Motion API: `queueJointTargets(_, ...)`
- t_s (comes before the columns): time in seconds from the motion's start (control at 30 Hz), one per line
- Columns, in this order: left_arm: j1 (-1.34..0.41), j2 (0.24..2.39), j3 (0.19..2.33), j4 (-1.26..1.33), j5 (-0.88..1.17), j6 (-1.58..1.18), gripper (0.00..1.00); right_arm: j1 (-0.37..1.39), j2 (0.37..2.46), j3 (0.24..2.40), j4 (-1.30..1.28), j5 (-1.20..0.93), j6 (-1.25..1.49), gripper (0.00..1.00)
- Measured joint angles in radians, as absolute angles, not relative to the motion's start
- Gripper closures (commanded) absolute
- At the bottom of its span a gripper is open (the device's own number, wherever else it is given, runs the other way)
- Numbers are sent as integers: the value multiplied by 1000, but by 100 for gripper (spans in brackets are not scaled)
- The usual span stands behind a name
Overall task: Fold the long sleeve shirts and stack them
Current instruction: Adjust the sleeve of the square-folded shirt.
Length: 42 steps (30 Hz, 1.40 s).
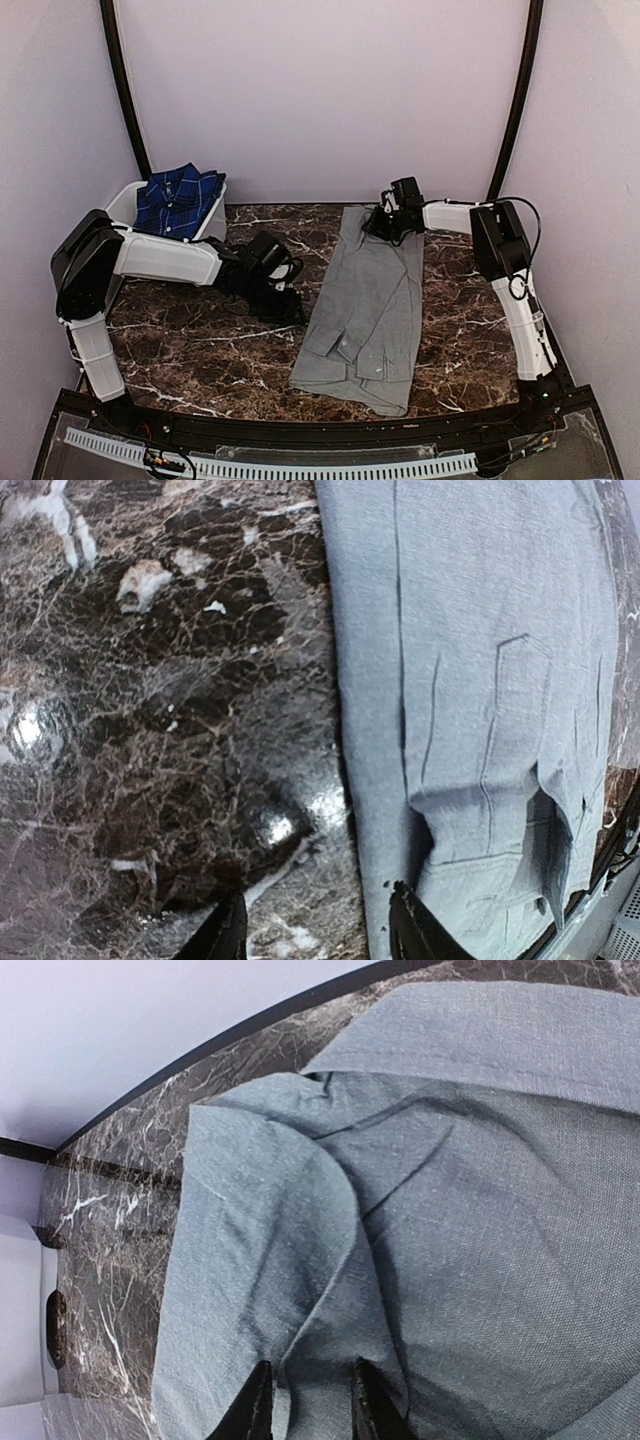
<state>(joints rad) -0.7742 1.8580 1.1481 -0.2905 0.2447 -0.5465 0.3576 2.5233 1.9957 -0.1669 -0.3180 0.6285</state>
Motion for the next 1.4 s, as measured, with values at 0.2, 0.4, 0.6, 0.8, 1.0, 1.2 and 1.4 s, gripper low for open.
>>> queueJointTargets(0.2, -774, 1808, 1143, -278, 266, -532, 53, 354, 2535, 2065, -235, -324, 609, 64)
queueJointTargets(0.4, -774, 1782, 1158, -282, 273, -495, 53, 368, 2371, 1871, -245, -346, 591, 64)
queueJointTargets(0.6, -774, 1771, 1159, -289, 274, -473, 53, 459, 2083, 1502, -148, -375, 606, 70)
queueJointTargets(0.8, -774, 1768, 1161, -290, 275, -471, 54, 567, 2012, 1282, -58, -400, 635, 72)
queueJointTargets(1.0, -774, 1771, 1165, -290, 279, -472, 53, 589, 2012, 1172, -6, -410, 647, 70)
queueJointTargets(1.2, -774, 1806, 1165, -292, 310, -476, 51, 602, 2005, 1176, -12, -387, 610, 65)
queueJointTargets(1.4, -780, 1836, 1165, -299, 329, -480, 50, 580, 2000, 1251, -61, -360, 573, 67)
